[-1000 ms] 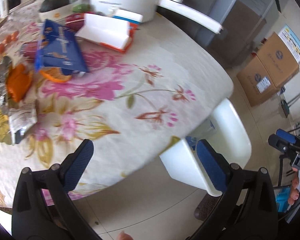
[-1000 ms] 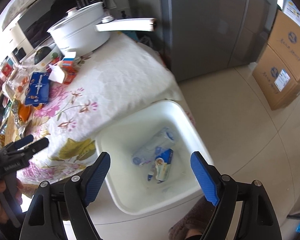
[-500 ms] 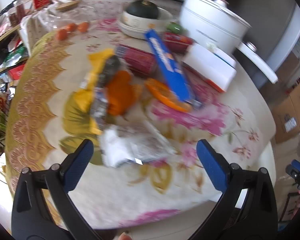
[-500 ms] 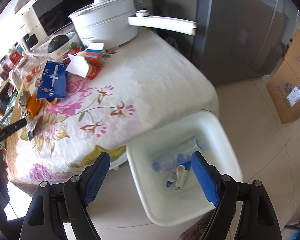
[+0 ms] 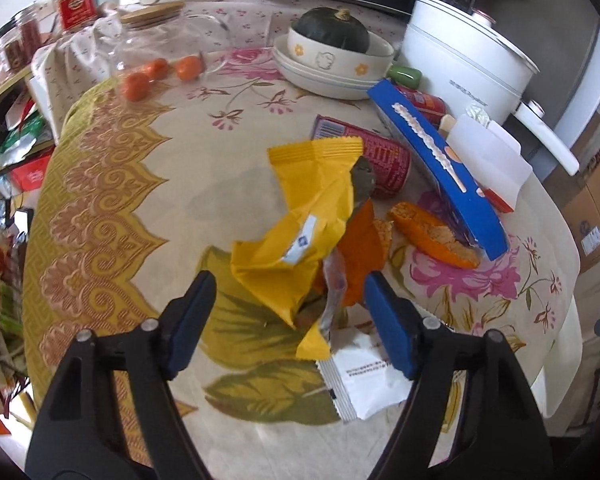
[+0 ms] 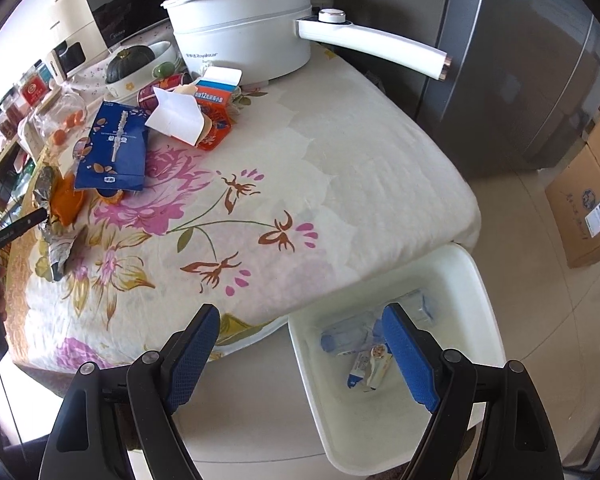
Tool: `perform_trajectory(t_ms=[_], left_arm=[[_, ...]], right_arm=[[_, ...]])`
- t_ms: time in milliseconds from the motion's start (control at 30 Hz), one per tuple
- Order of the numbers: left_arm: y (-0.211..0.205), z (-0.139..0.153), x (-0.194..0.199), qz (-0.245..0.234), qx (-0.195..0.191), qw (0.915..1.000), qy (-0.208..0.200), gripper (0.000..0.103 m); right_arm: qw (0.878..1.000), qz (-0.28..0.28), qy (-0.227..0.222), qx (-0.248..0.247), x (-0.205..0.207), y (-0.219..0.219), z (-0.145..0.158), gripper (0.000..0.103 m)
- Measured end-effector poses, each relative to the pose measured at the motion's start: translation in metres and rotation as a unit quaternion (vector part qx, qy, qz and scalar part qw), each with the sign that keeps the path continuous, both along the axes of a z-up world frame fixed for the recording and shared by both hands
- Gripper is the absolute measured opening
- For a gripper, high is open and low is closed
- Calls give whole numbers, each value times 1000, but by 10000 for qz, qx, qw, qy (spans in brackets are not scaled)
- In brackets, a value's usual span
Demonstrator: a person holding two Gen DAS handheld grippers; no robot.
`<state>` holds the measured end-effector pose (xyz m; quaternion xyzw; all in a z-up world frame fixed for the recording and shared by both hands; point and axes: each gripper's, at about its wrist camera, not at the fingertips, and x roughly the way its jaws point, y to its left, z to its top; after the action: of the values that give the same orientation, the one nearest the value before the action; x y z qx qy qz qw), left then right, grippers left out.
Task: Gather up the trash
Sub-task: 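Grasp the yellow snack bag with the left tool while the right tool grasps the white printed wrapper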
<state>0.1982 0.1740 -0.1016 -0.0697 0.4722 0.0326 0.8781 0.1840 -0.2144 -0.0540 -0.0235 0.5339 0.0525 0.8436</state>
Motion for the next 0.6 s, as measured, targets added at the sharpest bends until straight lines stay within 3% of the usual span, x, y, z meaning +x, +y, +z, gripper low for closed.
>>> perform_trajectory(t_ms=[167,267,300,333,600], left_arm=[[4,-3,6,-8,-88,10000,-33,44],[8,1,1,0,-216,9997,-119,35],[9,3,-2,-9,-228,9996,-155,28],[9,5,-4,-60,-255,9995,-146,9],[16,24,-43,56,-434,9986,-293,6]], right_arm=[[9999,112,43,-67,4,12,-5,85],[9998,170,28,-62,5,21,-5,85],[9998,187,27,-49,6,25,-5,85],[9998,213,26,-22,6,29,-5,85],[9972,600,-49,451,9,93,-4,85]])
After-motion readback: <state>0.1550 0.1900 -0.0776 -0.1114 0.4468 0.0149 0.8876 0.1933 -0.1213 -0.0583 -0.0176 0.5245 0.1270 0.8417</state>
